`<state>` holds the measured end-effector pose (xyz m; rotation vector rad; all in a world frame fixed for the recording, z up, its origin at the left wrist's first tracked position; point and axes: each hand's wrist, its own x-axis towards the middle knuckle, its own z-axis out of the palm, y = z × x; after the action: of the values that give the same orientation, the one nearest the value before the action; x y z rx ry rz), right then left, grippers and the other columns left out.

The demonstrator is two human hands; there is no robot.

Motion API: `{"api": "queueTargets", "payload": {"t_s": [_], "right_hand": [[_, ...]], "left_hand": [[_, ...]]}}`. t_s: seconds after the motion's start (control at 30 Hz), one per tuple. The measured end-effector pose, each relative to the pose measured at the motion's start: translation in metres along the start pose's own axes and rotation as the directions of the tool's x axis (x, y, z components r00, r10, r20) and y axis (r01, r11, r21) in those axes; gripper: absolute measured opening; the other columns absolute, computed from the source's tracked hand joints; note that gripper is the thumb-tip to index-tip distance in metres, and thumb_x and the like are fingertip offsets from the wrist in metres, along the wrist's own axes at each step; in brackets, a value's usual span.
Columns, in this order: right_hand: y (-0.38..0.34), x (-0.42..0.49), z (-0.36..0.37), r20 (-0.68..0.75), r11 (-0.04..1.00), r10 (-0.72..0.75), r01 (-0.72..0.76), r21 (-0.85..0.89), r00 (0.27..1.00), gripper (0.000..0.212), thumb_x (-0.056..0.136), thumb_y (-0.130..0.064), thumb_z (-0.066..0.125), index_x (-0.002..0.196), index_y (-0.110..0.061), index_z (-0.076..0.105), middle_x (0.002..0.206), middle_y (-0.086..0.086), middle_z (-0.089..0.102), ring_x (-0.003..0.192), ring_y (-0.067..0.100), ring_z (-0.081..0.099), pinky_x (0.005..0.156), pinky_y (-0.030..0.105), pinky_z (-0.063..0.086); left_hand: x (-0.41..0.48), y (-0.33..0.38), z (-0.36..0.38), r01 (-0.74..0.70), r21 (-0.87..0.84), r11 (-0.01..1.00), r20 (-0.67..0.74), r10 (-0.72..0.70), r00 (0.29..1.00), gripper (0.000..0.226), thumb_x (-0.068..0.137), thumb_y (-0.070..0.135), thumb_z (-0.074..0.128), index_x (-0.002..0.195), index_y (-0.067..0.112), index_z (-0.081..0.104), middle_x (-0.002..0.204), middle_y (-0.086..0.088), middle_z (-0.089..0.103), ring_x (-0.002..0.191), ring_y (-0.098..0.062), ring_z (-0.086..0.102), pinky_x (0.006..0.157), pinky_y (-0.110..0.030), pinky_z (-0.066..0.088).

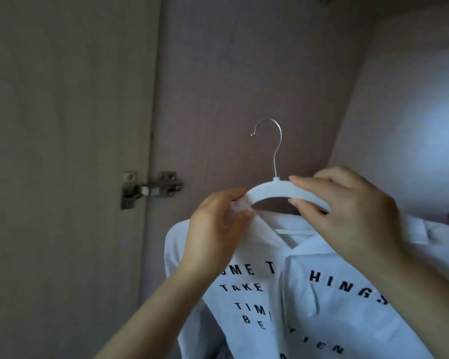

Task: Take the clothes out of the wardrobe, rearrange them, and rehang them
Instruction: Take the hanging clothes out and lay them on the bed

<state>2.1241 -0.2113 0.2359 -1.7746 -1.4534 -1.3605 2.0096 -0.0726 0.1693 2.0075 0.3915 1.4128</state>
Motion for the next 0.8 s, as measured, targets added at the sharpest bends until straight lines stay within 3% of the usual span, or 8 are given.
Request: {"api": "queueTargets", "payload": {"t_s": [0.13,0.27,0.33,0.4,0.6,0.8], "right_hand": [[-0.058,-0.036,0.045,-0.036,0.968,-0.029,0.037,0.246,0.999,0.024,0.078,-0.028,0.065,0.098,-0.018,0.074,0.081,0.002,0.066,0.07,0.014,0.056,0.059,0.025,0.042],[-0.122,-0.056,0.07,-0.05,0.894,-0.105,0.116,0.432,0.993,0.029,0.081,-0.033,0.059,0.098,-0.017,0.074,0.082,0.001,0.066,0.058,0.016,0.057,0.051,0.023,0.043],[-0.157,-0.062,0.079,-0.052,0.829,-0.128,0.136,0.542,0.99,0.029,0.081,-0.033,0.059,0.1,-0.016,0.073,0.084,0.0,0.065,0.064,0.012,0.052,0.055,0.019,0.038],[-0.194,-0.067,0.086,-0.077,0.767,-0.136,0.154,0.622,0.988,0.028,0.08,-0.031,0.062,0.101,-0.017,0.073,0.084,0.001,0.065,0.072,0.013,0.05,0.062,0.022,0.039],[-0.317,-0.071,0.083,-0.138,0.541,-0.172,0.211,0.814,0.975,0.025,0.079,-0.029,0.063,0.101,-0.02,0.073,0.083,0.0,0.066,0.077,0.011,0.053,0.064,0.024,0.042],[-0.441,-0.07,0.06,-0.173,0.333,-0.249,0.252,0.909,0.953,0.027,0.079,-0.034,0.063,0.101,-0.022,0.073,0.083,-0.001,0.065,0.076,0.011,0.053,0.06,0.021,0.039]], "left_hand": [[-0.059,-0.036,-0.059,0.068,0.232,0.97,-0.074,-0.052,0.996,0.032,0.081,0.031,0.06,0.111,0.021,0.063,0.091,0.028,0.05,0.085,0.005,0.046,0.079,0.0,0.032],[-0.116,-0.051,-0.12,0.211,0.374,0.903,-0.22,-0.135,0.966,0.037,0.081,0.031,0.057,0.115,0.018,0.062,0.106,0.014,0.057,0.1,-0.001,0.049,0.088,-0.014,0.035],[-0.144,-0.055,-0.152,0.274,0.444,0.853,-0.292,-0.151,0.945,0.036,0.081,0.034,0.057,0.113,0.018,0.063,0.107,0.01,0.061,0.1,-0.005,0.052,0.089,-0.018,0.037],[-0.17,-0.053,-0.184,0.34,0.495,0.8,-0.352,-0.173,0.92,0.039,0.082,0.042,0.051,0.112,0.02,0.063,0.106,0.012,0.06,0.099,-0.008,0.055,0.089,-0.022,0.041],[-0.239,-0.035,-0.279,0.513,0.579,0.633,-0.582,-0.119,0.804,0.042,0.08,0.041,0.05,0.106,0.014,0.066,0.1,0.014,0.056,0.093,-0.006,0.053,0.085,-0.017,0.039],[-0.305,-0.013,-0.368,0.676,0.574,0.462,-0.751,-0.033,0.66,0.039,0.079,0.044,0.051,0.099,0.016,0.069,0.093,0.016,0.057,0.085,-0.01,0.059,0.08,-0.034,0.049]]}}
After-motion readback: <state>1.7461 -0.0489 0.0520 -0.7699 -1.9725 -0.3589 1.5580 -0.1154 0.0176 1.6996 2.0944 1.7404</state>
